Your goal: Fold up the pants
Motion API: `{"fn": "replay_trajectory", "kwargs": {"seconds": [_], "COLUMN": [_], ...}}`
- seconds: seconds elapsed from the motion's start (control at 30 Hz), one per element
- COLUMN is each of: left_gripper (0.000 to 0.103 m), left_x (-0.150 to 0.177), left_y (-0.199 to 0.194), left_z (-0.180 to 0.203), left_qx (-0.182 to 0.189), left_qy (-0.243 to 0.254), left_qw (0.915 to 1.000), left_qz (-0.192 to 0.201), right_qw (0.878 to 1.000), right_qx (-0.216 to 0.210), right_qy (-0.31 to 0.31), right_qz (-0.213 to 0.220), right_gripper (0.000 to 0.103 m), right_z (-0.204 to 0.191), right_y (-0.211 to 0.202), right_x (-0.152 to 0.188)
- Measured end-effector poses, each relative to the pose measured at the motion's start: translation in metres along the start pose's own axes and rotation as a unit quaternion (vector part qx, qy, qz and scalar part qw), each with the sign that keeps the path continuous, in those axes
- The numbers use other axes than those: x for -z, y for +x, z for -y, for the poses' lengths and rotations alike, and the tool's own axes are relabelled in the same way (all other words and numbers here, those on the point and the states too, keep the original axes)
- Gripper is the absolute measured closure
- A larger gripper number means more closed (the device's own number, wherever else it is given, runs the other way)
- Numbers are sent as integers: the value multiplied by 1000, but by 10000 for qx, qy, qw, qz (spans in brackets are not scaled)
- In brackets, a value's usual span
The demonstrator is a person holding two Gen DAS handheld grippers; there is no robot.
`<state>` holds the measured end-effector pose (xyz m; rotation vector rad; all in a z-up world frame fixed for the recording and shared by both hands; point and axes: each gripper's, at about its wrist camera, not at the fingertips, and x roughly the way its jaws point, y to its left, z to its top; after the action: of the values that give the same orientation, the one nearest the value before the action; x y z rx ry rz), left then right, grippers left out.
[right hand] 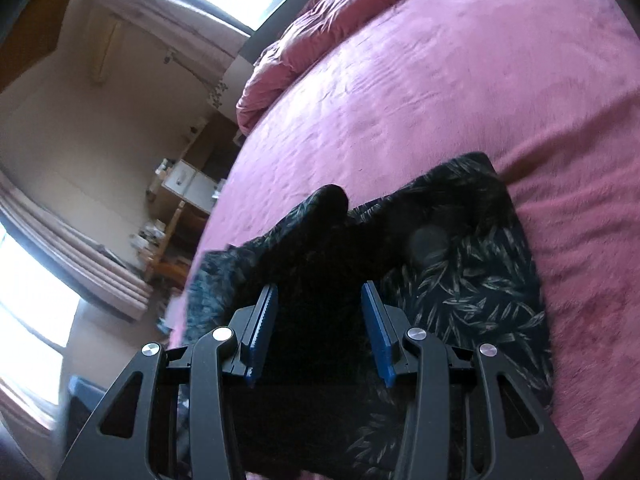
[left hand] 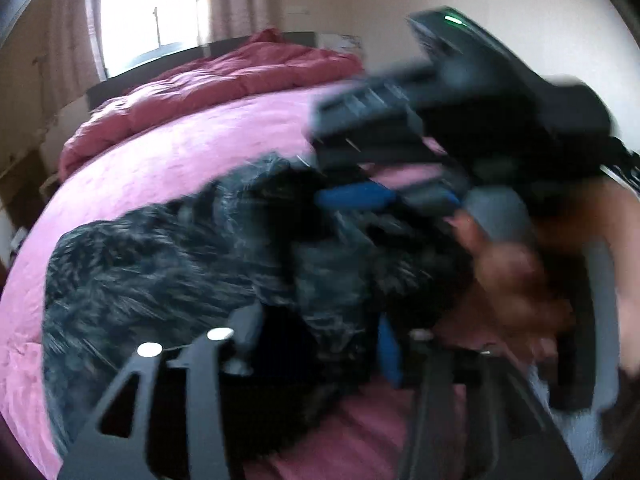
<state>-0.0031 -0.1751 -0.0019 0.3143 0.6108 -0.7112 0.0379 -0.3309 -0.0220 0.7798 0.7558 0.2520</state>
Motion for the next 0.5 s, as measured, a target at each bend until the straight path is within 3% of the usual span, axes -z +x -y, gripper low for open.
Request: {"fn": "replay_trajectory", "kwargs": {"seconds": [0.13, 0.3, 0.4, 0.5], "left_gripper": [54, 51, 45, 43], "left_x": [7, 21, 35, 60], "left_y": [-28, -79, -98, -113], "left_z": [5, -31, -57, -83], "left_qx": [56, -287, -559, -827], "left_qy": [147, -294, -481, -698], "left_qw": [9996, 9974, 9953, 9928], "left_qz": [229, 585, 633, 518], "right_qw": [9977, 9937, 9957, 9980], "right_qx": [-408, -863, -782, -413], "right_qy": [544, 711, 437, 261], "right_qz": [72, -76, -223, -396], "right_gripper": [53, 45, 45, 45], "right_z": [17, 20, 9, 3], "right_y": [-11, -15, -12, -6], "right_x": [-3, 1, 4, 9]}}
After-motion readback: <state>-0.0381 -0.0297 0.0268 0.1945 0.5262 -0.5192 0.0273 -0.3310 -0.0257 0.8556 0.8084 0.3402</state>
